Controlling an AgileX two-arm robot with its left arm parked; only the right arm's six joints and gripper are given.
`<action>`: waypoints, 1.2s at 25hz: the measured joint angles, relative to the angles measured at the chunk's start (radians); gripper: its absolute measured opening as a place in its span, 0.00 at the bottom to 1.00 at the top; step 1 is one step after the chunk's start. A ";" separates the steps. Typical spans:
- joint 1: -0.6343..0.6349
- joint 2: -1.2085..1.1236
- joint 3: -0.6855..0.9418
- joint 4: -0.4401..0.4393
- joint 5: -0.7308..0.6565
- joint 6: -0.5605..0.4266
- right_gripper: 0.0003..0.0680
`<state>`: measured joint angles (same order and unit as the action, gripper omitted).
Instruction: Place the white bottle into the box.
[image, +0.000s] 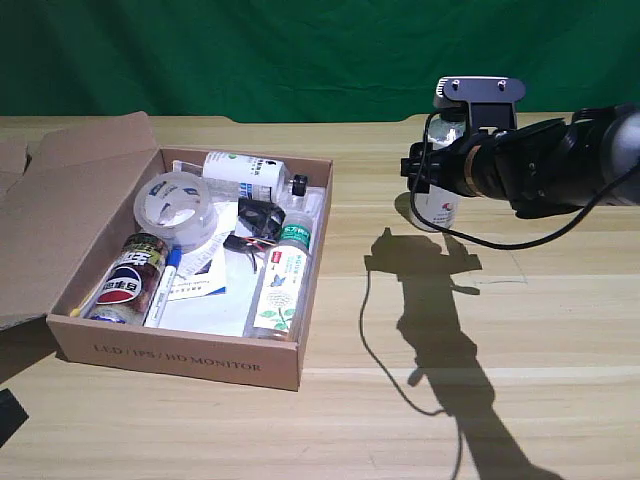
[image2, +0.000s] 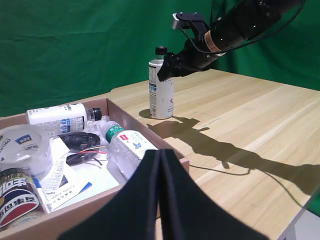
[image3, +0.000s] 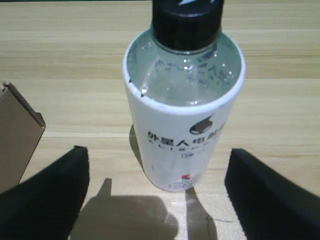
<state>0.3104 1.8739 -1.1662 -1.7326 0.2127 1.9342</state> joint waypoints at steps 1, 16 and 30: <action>0.000 0.013 -0.011 0.001 0.006 0.006 1.00; 0.001 0.150 -0.087 0.006 0.082 0.044 1.00; 0.001 0.242 -0.186 0.009 0.110 0.044 0.99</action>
<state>0.3114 2.1159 -1.3525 -1.7237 0.3226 1.9784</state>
